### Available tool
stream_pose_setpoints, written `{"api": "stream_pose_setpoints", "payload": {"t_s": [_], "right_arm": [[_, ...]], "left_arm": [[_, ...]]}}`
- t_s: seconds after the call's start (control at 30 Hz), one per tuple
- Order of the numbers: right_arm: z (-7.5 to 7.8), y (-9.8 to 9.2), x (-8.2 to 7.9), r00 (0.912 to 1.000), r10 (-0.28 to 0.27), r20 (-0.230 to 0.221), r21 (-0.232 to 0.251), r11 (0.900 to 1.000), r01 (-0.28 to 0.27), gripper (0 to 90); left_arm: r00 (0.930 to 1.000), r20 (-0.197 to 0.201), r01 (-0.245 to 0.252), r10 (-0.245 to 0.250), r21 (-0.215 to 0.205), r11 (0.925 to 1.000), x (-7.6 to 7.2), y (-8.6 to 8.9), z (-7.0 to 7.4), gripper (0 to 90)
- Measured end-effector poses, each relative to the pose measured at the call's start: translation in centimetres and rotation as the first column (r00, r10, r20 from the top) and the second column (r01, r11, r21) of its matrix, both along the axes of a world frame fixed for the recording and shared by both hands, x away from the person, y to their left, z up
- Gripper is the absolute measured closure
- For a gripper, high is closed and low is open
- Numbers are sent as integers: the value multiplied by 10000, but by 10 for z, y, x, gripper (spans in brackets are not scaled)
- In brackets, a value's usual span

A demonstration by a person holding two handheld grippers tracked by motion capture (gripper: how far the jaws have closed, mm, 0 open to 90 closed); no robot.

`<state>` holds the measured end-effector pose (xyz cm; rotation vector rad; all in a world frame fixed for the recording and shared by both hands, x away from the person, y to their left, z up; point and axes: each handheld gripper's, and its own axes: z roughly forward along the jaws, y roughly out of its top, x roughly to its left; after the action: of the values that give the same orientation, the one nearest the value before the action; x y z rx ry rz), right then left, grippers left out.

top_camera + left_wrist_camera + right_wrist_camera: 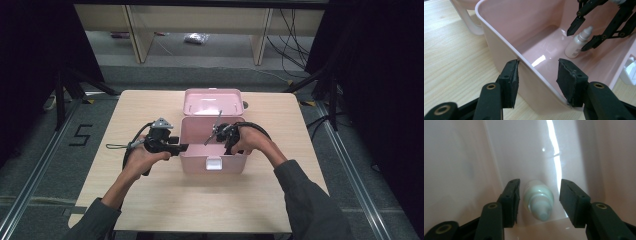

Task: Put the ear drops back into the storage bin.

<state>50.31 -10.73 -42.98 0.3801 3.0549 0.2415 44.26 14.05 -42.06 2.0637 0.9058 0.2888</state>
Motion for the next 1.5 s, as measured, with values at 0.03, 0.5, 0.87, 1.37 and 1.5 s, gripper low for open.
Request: {"api": "stream_pose_setpoints", "payload": {"t_s": [0.03, 0.5, 0.87, 1.37, 1.5], "right_arm": [[2, -1, 0, 10000, -89, 4, 130, 9999, 89, 496], [42, -22, -6, 9997, -200, -128, 2053, 9784, 222, 356], [70, -50, -5, 9842, -1629, 702, 3166, 9392, 1328, 363], [85, -80, 24, 8494, -4825, 2137, 4689, 8135, 3441, 412], [81, -84, 36, 8285, -5300, 1810, 4714, 7861, 3998, 416]], "left_arm": [[10000, -1, 1, -1, -5, 10000, 0, 0, 0, 512], [9998, 12, -174, 174, -117, 9998, 0, -2, -1, 514], [10000, 7, -44, 44, 25, 10000, 0, -1, -1, 510], [10000, 4, -16, 16, 68, 10000, -1, -1, 0, 509], [10000, 23, 36, -36, 159, 9999, -1, -1, 0, 510]]}}
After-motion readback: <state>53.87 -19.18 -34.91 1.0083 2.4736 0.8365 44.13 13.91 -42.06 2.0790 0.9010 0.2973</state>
